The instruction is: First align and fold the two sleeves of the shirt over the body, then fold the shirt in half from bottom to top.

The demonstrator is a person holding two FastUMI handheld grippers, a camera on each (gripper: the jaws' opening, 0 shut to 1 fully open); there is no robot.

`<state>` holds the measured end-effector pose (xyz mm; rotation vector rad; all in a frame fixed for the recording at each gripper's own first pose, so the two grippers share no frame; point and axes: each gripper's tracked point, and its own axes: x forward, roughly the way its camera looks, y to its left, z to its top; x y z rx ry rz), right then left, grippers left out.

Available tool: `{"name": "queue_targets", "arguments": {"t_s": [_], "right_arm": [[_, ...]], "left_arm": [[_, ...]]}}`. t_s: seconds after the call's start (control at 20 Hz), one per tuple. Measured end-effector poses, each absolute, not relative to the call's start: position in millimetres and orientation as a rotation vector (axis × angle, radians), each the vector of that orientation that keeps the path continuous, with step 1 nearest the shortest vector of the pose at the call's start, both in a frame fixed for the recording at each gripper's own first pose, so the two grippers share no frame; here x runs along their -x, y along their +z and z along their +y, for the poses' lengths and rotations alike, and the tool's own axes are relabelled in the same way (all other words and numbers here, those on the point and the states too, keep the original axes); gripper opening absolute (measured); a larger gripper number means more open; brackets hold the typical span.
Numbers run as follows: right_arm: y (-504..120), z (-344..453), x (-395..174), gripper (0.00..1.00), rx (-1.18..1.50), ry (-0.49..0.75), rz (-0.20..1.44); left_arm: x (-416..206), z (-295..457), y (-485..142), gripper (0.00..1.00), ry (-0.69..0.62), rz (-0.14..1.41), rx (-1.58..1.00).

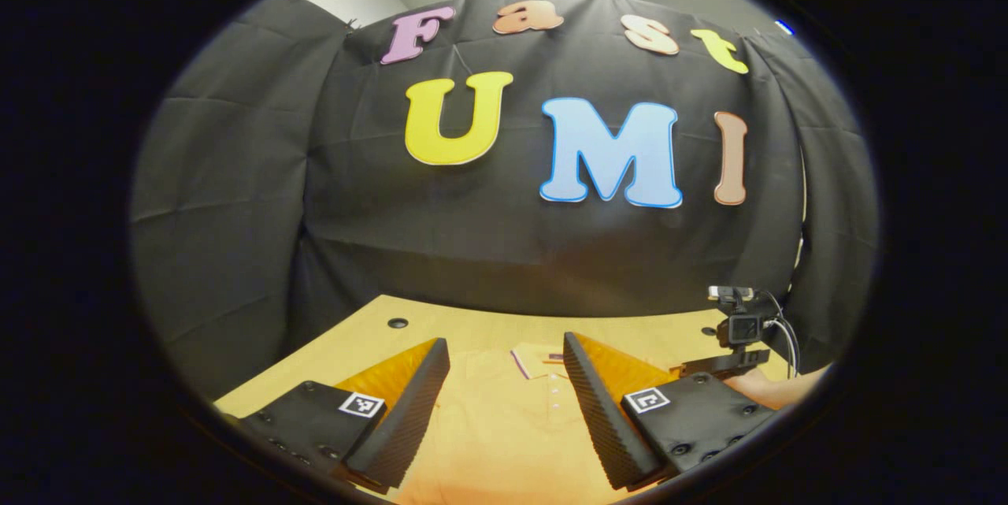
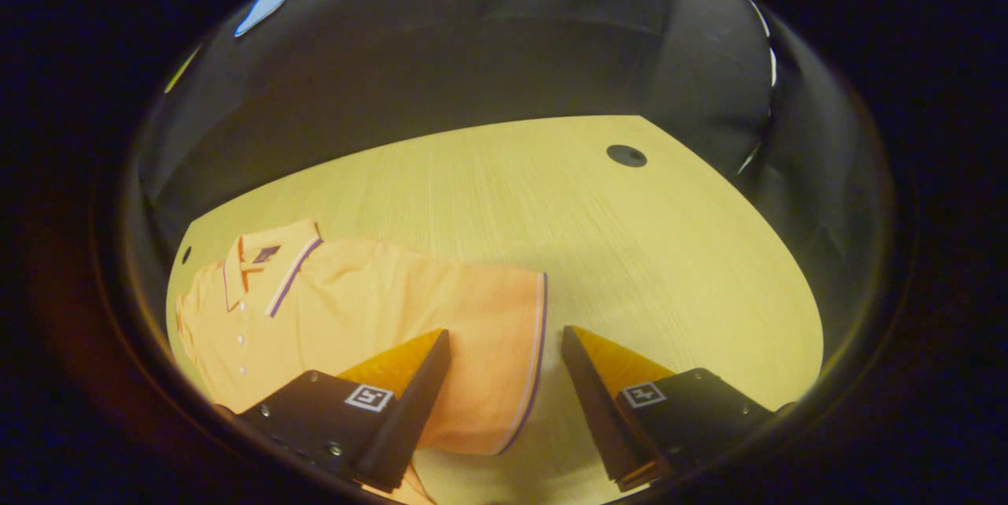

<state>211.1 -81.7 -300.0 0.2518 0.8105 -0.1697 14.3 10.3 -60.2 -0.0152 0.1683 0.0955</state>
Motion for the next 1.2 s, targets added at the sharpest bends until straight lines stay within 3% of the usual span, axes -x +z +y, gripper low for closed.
{"name": "queue_targets", "arguments": {"t_s": [0.1,0.15,0.2,0.25,0.35,0.4,0.5,0.6,0.7,0.75,1.2], "right_arm": [[-300,-84,-210,0.76,-0.242,-0.173,0.806],[-306,-86,-214,0.76,-0.234,-0.175,0.802],[-302,-85,-213,0.61,-0.231,-0.176,0.804],[-301,-84,-211,0.54,-0.225,-0.173,0.802],[-300,-81,-212,0.51,-0.234,-0.158,0.792],[-302,-80,-214,0.26,-0.226,-0.157,0.789],[-300,-79,-213,0.29,-0.239,-0.136,0.788],[-299,-77,-213,0.07,-0.285,-0.154,0.801],[-299,-79,-212,0.07,-0.290,-0.163,0.798],[-298,-78,-214,0.02,-0.289,-0.166,0.796],[-237,-55,-218,0.01,-0.177,-0.133,0.651]], "left_arm": [[-15,8,-61,0.95,0.094,0.169,0.014],[-17,7,-60,0.95,0.093,0.168,0.014],[-17,6,-60,0.95,0.092,0.168,0.012],[-16,5,-59,0.95,0.092,0.167,0.010],[-13,2,-57,0.95,0.093,0.165,0.008],[-12,1,-56,0.95,0.092,0.162,0.005],[-7,1,-51,0.95,0.094,0.156,-0.001],[-2,2,-45,0.95,0.098,0.145,-0.005],[3,3,-41,0.95,0.096,0.132,-0.001],[5,4,-41,0.95,0.094,0.132,0.001],[14,22,-34,0.95,0.075,0.117,0.021]]}}
